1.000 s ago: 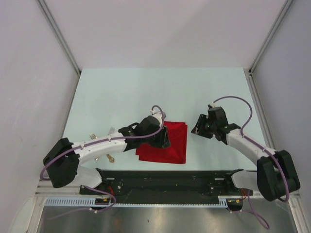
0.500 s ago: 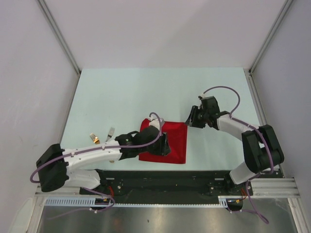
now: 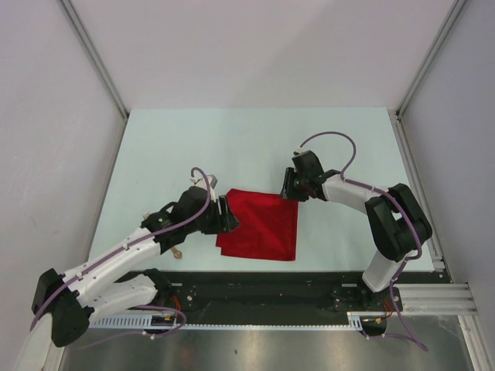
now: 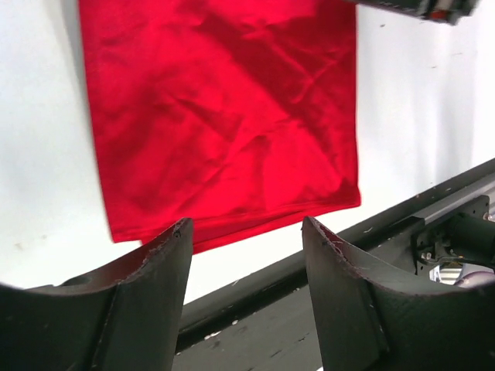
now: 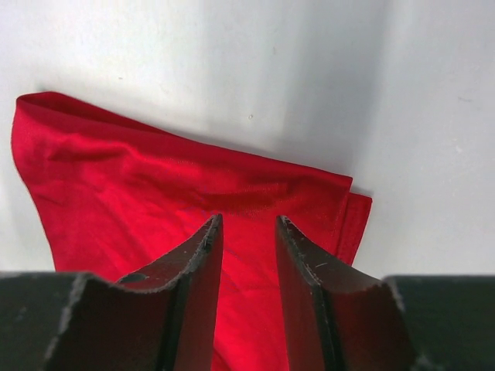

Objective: Fold the napkin into a case and place the utensils inside
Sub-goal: Rotate the lower triangle-folded napkin at the center of the board.

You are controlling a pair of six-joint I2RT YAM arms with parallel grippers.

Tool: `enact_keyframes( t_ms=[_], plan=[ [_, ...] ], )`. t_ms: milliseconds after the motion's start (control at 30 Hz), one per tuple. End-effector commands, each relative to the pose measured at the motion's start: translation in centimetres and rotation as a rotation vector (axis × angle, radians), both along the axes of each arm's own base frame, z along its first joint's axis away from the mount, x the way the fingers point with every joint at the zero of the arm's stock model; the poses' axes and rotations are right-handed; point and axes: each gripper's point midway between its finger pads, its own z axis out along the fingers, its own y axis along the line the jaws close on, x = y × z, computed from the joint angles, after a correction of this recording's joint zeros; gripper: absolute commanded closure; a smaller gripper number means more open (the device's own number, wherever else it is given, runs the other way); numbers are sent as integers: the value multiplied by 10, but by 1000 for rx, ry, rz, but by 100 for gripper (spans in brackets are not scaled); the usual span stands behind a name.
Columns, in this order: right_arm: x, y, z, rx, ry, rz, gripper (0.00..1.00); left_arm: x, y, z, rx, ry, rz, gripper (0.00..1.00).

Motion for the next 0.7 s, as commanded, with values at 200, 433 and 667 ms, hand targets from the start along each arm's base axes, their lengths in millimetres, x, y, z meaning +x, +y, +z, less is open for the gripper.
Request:
enact_keyframes(
  t_ms=[200,433,667],
  plan=[
    [9,-19,21,-106,-60,-56,55,4,20,-44,5,174,37,39],
    [8,-40,25,-80,-50,-41,60,1,8,-69,-30,247,23,53],
    [2,-45,17,-59,-34,6,73,-1,-2,-44,-35,94,-22,59]
  ],
)
